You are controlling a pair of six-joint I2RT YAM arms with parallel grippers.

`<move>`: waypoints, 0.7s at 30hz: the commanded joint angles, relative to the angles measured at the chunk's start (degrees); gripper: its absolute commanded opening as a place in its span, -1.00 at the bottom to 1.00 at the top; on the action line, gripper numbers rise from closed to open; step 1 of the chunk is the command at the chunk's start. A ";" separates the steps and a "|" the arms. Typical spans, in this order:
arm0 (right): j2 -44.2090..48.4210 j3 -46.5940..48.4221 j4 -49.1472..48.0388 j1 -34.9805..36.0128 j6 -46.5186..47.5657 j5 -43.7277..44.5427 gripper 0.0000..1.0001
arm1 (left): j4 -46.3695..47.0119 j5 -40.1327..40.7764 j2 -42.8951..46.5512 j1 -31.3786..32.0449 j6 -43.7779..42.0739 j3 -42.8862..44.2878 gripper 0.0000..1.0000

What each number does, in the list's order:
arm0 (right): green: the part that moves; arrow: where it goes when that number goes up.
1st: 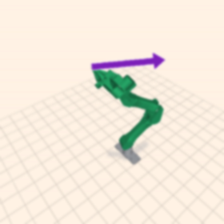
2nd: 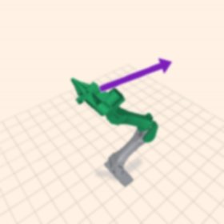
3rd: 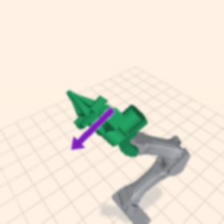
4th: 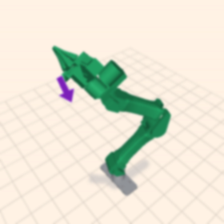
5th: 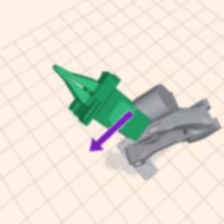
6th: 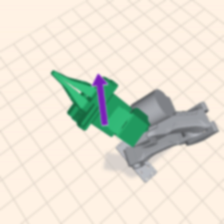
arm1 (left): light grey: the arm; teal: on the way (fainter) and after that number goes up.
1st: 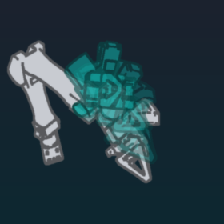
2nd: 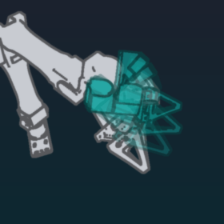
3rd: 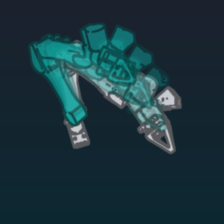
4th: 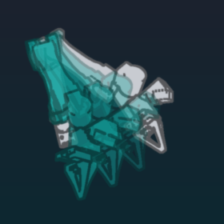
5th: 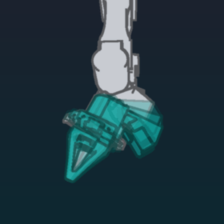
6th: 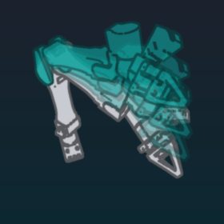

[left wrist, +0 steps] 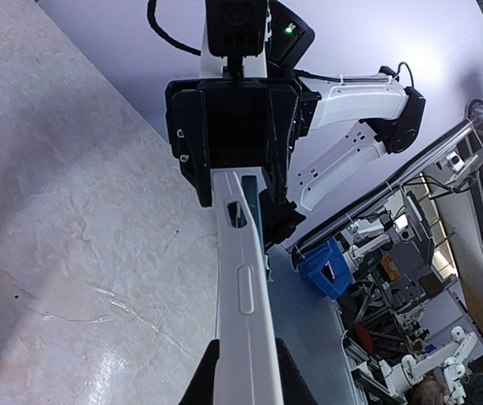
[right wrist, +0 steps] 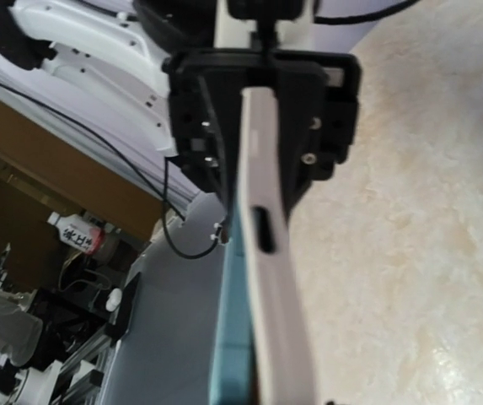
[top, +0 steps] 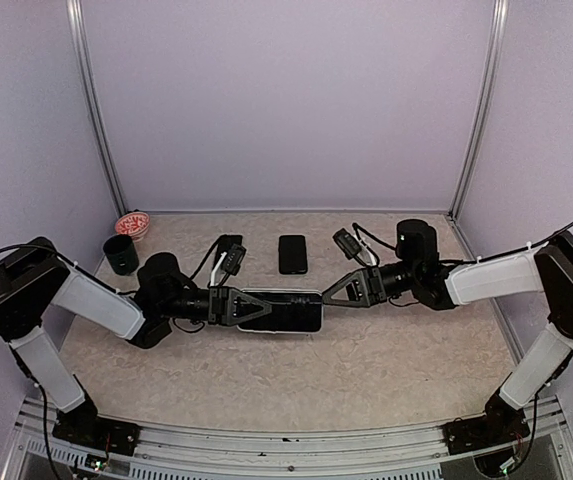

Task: Put the phone into the phone case
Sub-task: Press the bottom corners of the phone case.

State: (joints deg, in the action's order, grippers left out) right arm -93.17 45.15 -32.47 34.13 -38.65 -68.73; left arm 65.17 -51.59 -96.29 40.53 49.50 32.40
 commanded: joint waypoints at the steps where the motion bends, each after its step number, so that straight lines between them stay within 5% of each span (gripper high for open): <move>1: -0.15 -0.77 -4.71 1.07 -1.97 -2.92 -0.18 | 5.77 -1.25 -0.47 0.20 0.60 2.05 -0.75; 11: -0.44 0.20 -1.71 3.36 0.92 -4.29 -0.20 | 6.08 -1.23 -0.39 0.34 0.74 2.14 -0.75; 21: -0.62 0.95 2.04 3.79 3.41 -3.78 -0.45 | 5.95 -0.35 -0.62 0.16 0.90 2.05 -0.75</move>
State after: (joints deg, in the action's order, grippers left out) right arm -93.17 45.08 -32.36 37.01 -36.91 -71.00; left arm 67.24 -53.39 -96.84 40.82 50.04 32.42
